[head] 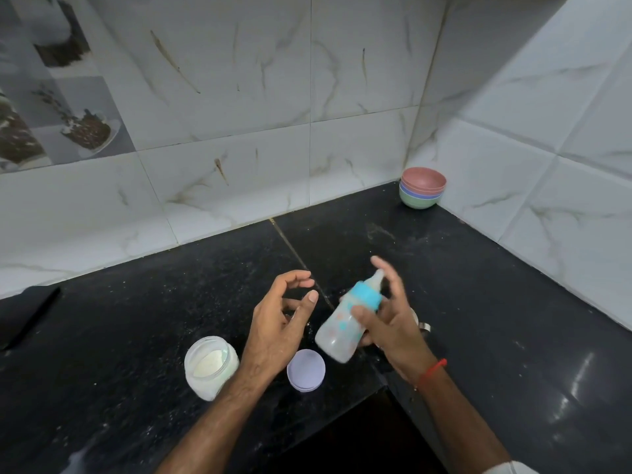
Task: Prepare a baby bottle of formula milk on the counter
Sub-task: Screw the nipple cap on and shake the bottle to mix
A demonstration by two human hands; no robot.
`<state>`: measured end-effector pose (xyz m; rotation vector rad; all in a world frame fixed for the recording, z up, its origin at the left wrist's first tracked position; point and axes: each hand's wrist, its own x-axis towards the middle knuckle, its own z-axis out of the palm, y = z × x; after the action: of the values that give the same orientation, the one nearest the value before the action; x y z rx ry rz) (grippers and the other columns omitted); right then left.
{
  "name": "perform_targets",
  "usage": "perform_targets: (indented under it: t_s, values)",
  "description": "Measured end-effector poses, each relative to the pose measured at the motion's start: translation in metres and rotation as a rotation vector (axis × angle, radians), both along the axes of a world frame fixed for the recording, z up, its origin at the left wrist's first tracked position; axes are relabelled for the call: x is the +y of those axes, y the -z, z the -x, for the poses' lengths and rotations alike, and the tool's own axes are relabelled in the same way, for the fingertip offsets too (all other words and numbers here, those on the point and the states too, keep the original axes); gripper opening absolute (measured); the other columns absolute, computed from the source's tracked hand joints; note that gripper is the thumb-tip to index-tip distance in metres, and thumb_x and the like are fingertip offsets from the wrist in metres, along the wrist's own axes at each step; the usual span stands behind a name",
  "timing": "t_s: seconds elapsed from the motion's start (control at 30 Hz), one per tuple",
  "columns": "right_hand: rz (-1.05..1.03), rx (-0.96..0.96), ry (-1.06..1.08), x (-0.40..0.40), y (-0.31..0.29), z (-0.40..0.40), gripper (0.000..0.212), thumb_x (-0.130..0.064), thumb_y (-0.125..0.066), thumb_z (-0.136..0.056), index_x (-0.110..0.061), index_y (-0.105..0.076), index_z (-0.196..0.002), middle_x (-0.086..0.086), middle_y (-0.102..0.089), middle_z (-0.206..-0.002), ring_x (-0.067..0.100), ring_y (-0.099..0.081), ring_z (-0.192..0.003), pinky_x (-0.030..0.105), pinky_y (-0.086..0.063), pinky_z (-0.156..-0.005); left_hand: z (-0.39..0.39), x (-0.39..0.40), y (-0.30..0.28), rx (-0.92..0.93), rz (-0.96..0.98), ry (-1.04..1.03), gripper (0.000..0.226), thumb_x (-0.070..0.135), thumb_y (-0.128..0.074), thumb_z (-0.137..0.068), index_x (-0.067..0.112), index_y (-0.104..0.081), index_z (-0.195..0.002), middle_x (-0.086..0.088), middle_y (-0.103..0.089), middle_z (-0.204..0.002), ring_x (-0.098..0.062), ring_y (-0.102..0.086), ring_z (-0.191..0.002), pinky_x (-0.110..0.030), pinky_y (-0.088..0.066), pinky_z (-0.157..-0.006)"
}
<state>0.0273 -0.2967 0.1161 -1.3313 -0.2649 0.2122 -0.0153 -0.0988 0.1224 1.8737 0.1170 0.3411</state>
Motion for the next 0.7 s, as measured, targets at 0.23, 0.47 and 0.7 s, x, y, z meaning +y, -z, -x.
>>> perform_targets:
  t_s: [0.23,0.47,0.7]
  values:
    - [-0.636,0.154,0.384,0.000,0.005,-0.009,0.069,-0.032,-0.060,-0.093,-0.032,-0.030,-0.154,0.015,-0.055,-0.137,0.028,-0.069,-0.107,0.047,-0.063,-0.066,0.000,0.002,0.002,-0.005,0.018,-0.004,0.027,0.027,-0.066,-0.100,0.034,-0.061,-0.126,0.019,-0.071,-0.120,-0.017,-0.075,-0.086,-0.038,-0.060,-0.075]
    - [-0.011,-0.086,0.014,-0.002,0.005,0.000,0.084,-0.018,-0.084,-0.083,-0.040,-0.037,-0.149,0.024,-0.066,-0.118,0.025,-0.069,-0.091,0.038,-0.060,-0.066,-0.001,0.000,0.001,0.004,0.011,0.012,0.028,0.027,-0.067,-0.099,0.036,-0.061,-0.125,0.021,-0.070,-0.120,-0.016,-0.076,-0.088,-0.038,-0.060,-0.078]
    - [-0.113,-0.058,0.108,-0.004,0.003,-0.003,0.070,-0.007,-0.070,-0.092,-0.042,-0.038,-0.144,0.011,-0.059,-0.113,0.014,-0.069,-0.085,0.033,-0.061,-0.059,0.000,0.002,0.003,-0.002,0.023,-0.002,0.027,0.027,-0.068,-0.099,0.038,-0.062,-0.123,0.022,-0.070,-0.119,-0.017,-0.075,-0.087,-0.045,-0.060,-0.078]
